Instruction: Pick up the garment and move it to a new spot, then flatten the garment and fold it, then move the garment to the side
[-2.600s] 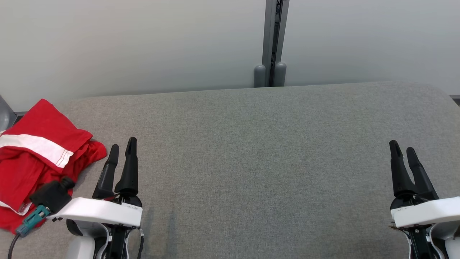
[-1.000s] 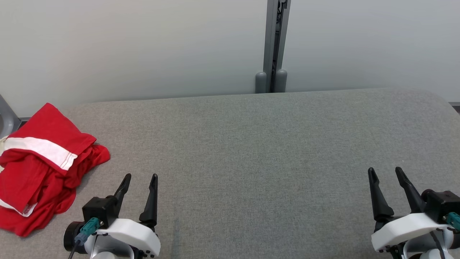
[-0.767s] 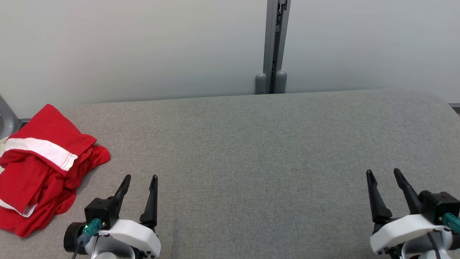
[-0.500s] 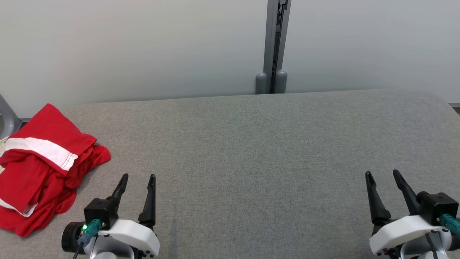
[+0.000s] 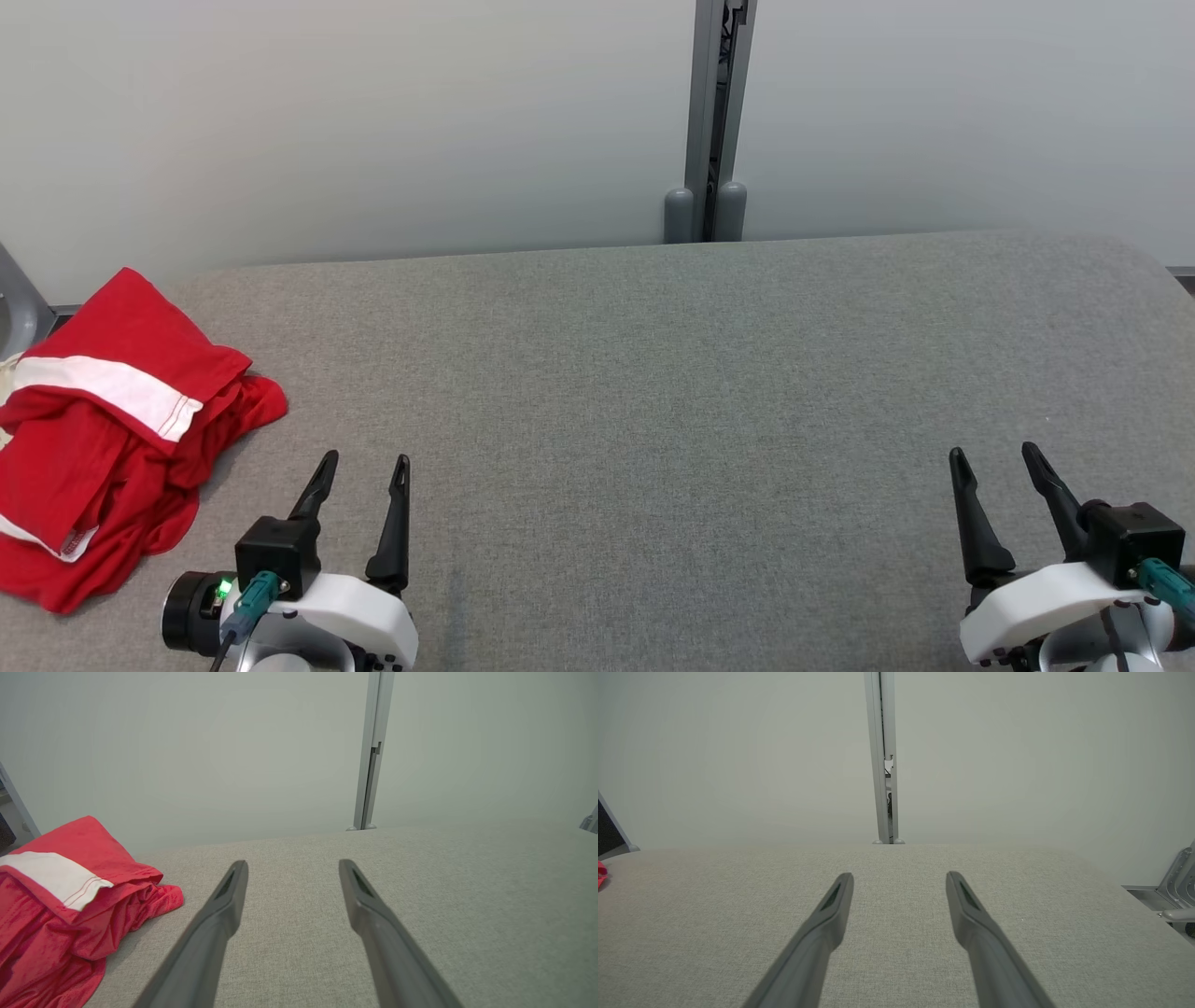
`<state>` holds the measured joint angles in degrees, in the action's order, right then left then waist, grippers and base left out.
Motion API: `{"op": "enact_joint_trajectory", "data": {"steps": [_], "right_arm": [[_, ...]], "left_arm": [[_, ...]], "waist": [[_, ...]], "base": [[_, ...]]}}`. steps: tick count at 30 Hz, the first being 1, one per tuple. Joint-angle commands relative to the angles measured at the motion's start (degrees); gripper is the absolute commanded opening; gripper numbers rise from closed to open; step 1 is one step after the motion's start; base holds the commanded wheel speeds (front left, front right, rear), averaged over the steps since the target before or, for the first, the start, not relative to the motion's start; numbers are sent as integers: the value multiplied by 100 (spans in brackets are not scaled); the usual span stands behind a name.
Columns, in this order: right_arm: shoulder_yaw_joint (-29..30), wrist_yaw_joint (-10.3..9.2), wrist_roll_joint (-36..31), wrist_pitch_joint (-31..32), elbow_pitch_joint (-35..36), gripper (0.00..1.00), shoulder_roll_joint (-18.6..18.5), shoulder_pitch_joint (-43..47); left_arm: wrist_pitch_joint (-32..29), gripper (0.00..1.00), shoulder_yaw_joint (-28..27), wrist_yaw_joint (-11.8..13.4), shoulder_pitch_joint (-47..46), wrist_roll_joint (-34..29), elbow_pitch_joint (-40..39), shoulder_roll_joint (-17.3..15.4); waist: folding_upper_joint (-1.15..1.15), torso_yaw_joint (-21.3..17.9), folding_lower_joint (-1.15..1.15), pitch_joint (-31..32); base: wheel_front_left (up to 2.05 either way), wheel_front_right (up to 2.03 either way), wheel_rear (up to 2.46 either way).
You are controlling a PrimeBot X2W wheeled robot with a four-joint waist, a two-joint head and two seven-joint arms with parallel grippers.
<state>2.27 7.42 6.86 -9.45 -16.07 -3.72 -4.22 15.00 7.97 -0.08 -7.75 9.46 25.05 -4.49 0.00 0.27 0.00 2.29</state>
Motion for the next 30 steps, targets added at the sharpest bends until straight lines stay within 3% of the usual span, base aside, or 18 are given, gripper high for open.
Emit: {"op": "enact_joint_trajectory", "data": {"steps": [1, 21, 30], "right_arm": [[19, 13, -9, -45, -19, 100, -13, -35], [45, 13, 158, -73, -49, 100, -42, -30], [23, 13, 185, -26, 198, 100, -47, -59]], "left_arm": [[25, 100, -8, 34, -116, -18, 15, -12], [18, 100, -11, 28, -132, 135, 84, 37], [18, 100, -32, 57, -263, 211, 88, 53]], "waist": [[0, 3, 0, -1], [0, 36, 0, -35], [0, 525, 0, -125]], "base": [[0, 0, 0], [0, 0, 0], [0, 0, 0]]}}
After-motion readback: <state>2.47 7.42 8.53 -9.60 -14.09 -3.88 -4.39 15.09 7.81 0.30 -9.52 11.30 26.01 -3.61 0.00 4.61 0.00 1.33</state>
